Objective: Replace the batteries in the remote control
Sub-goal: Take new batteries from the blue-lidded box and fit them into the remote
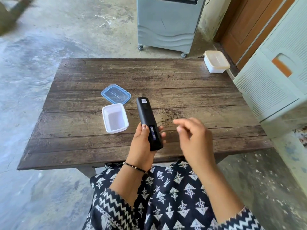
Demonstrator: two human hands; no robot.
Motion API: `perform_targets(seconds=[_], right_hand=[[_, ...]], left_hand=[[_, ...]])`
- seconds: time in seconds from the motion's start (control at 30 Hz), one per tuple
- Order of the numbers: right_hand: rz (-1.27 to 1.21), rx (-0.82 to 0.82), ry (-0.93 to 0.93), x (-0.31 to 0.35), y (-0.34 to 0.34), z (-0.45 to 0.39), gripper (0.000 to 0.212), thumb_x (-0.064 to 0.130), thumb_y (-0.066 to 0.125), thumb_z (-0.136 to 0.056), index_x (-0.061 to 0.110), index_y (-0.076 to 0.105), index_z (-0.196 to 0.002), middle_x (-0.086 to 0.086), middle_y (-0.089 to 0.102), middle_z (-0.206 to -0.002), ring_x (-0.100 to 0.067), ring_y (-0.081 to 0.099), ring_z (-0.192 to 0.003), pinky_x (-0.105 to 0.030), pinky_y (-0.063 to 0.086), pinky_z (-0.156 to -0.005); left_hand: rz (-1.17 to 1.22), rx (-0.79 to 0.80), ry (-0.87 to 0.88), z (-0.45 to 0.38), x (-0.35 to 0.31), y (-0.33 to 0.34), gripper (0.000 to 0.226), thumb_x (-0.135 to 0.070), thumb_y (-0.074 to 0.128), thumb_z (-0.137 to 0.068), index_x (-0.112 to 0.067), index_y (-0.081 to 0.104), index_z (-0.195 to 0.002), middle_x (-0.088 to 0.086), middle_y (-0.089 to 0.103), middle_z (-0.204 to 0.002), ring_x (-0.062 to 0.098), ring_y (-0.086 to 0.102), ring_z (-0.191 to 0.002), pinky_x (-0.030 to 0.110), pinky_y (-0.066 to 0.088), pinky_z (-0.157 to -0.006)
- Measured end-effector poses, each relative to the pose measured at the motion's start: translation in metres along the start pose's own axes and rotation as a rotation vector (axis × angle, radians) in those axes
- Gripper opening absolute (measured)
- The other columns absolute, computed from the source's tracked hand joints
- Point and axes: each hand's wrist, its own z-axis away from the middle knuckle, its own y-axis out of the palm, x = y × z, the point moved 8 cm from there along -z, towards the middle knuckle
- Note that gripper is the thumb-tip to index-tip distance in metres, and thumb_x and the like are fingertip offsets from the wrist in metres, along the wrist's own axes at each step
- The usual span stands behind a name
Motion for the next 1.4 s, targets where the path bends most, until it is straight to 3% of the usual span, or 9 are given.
perform_targets(seconds=[0.07, 0.17, 0.27, 0.5, 0.7, 0.87, 1.07, 1.2, 1.4], right_hand=[[0.119, -0.006, 0.102, -0.035, -0.001, -0.016, 0.019, 0.003, 0.064, -0.082, 0.008, 0.068, -0.100, -0.003, 0.066, -0.096, -0.003, 0.055, -0.070, -0.009, 0.045, -0.064], [0.268, 0.133, 0.267, -0.081, 0.015, -0.027, 0.028, 0.017, 0.069, -0.081, 0.008, 0.067, -0.107, -0.007, 0.064, -0.106, -0.019, 0.059, -0.089, -0.027, 0.049, -0.078], [0.357, 0.198, 0.297, -0.095, 0.025, -0.032, 0.033, 0.018, 0.070, -0.081, 0.006, 0.065, -0.111, -0.008, 0.062, -0.108, -0.022, 0.057, -0.093, -0.026, 0.044, -0.075], [0.445, 0.248, 0.250, -0.086, 0.029, -0.037, 0.012, 0.002, 0.059, -0.084, 0.001, 0.071, -0.083, -0.009, 0.068, -0.074, -0.022, 0.063, -0.062, -0.036, 0.056, -0.054], [-0.567, 0.213, 0.541, -0.040, 0.020, 0.003, 0.019, -0.004, 0.066, -0.079, 0.009, 0.068, -0.093, -0.008, 0.071, -0.079, -0.021, 0.071, -0.066, -0.031, 0.059, -0.063], [-0.545, 0.283, 0.475, -0.011, 0.035, 0.016, 0.016, 0.000, 0.068, -0.079, 0.016, 0.069, -0.081, -0.006, 0.072, -0.074, -0.019, 0.071, -0.061, -0.034, 0.059, -0.063], [-0.336, 0.237, 0.340, -0.005, 0.030, 0.015, 0.014, 0.005, 0.068, -0.081, 0.014, 0.070, -0.091, -0.001, 0.071, -0.082, -0.009, 0.069, -0.057, -0.015, 0.052, -0.051], [-0.228, 0.239, 0.237, 0.003, 0.034, 0.020, 0.021, 0.004, 0.068, -0.080, 0.010, 0.071, -0.100, 0.001, 0.066, -0.099, -0.013, 0.068, -0.067, -0.028, 0.059, -0.063], [-0.123, 0.316, 0.155, 0.010, 0.033, 0.023, 0.042, 0.008, 0.073, -0.076, 0.014, 0.064, -0.116, 0.009, 0.060, -0.106, -0.008, 0.060, -0.075, -0.019, 0.054, -0.075]], left_hand=[[0.021, 0.005, -0.017, 0.001, 0.000, -0.002, 0.029, -0.027, 0.025, -0.101, -0.016, 0.044, -0.120, 0.012, 0.063, -0.097, 0.023, 0.058, -0.074, 0.037, 0.048, -0.070], [0.021, 0.020, -0.029, 0.003, 0.000, -0.004, 0.029, -0.025, 0.027, -0.101, -0.016, 0.045, -0.122, 0.014, 0.062, -0.104, 0.025, 0.059, -0.081, 0.037, 0.048, -0.071], [-0.017, 0.018, -0.020, 0.003, -0.001, -0.005, 0.031, -0.024, 0.029, -0.101, -0.018, 0.047, -0.125, 0.012, 0.064, -0.105, 0.023, 0.062, -0.085, 0.036, 0.051, -0.074], [-0.015, 0.009, -0.029, 0.003, 0.001, -0.005, 0.034, -0.020, 0.030, -0.101, -0.013, 0.044, -0.130, 0.016, 0.063, -0.108, 0.027, 0.061, -0.092, 0.035, 0.052, -0.080], [-0.037, 0.018, -0.023, 0.002, 0.002, -0.007, 0.031, -0.021, 0.030, -0.100, -0.012, 0.048, -0.124, 0.010, 0.067, -0.102, 0.023, 0.065, -0.087, 0.038, 0.056, -0.077], [0.013, 0.041, -0.043, 0.005, 0.003, -0.003, 0.031, -0.020, 0.031, -0.100, -0.009, 0.050, -0.121, 0.009, 0.068, -0.093, 0.017, 0.065, -0.072, 0.026, 0.054, -0.054], [0.024, 0.030, -0.030, 0.003, 0.002, -0.004, 0.033, -0.021, 0.030, -0.100, -0.009, 0.048, -0.124, 0.012, 0.066, -0.101, 0.027, 0.062, -0.086, 0.030, 0.056, -0.057], [0.002, 0.034, -0.031, 0.004, 0.003, -0.002, 0.035, -0.022, 0.028, -0.101, -0.008, 0.045, -0.128, 0.016, 0.063, -0.110, 0.027, 0.063, -0.082, 0.030, 0.055, -0.053], [0.009, 0.035, -0.029, 0.005, 0.003, -0.001, 0.034, -0.021, 0.028, -0.101, -0.009, 0.044, -0.128, 0.015, 0.063, -0.107, 0.024, 0.063, -0.084, 0.032, 0.057, -0.063]])
